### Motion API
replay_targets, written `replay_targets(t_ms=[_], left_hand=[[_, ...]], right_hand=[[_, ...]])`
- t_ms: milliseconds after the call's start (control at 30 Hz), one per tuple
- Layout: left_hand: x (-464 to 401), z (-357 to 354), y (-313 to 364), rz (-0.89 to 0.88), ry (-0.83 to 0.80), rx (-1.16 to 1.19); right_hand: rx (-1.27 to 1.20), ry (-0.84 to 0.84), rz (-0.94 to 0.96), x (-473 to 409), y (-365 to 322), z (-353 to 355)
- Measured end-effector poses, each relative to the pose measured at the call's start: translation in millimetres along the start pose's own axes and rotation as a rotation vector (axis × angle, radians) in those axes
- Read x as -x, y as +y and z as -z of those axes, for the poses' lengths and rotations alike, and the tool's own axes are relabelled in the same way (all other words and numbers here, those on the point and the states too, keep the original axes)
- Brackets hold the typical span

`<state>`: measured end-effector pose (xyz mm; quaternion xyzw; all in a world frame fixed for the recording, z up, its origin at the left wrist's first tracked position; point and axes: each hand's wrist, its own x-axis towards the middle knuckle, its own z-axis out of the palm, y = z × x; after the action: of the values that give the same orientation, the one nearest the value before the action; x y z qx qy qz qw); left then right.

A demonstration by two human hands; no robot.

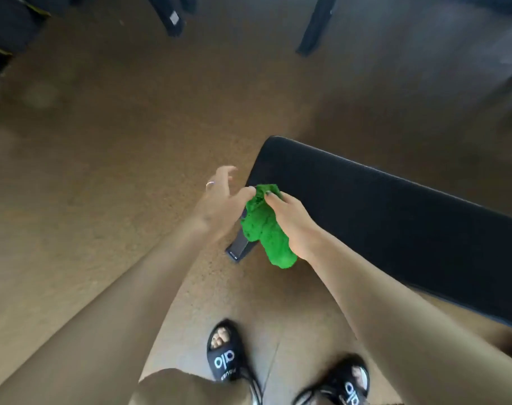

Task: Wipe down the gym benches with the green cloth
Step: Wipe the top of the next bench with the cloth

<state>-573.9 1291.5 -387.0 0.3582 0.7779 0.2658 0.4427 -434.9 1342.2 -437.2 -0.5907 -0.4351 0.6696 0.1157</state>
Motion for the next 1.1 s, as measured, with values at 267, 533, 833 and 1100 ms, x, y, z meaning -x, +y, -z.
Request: replay_targets(t_ms=[267,533,833,1100], left_hand=[[87,142,111,0.168,-0.238,0.004],[100,251,184,0.098,-0.189,-0.098],[56,273,267,-0.157,-0.367,-0.511],[-10,310,311,-0.225,-0.262,-0.560]], right_hand=[[0.063,-0.455,-0.132,124,-192,-21],[0.709,-0.281,0.149,180,-308,-32],[0.611,-0.205,0.177,163,-361,4],[0.286,-0.168,0.145,107,-416,18]])
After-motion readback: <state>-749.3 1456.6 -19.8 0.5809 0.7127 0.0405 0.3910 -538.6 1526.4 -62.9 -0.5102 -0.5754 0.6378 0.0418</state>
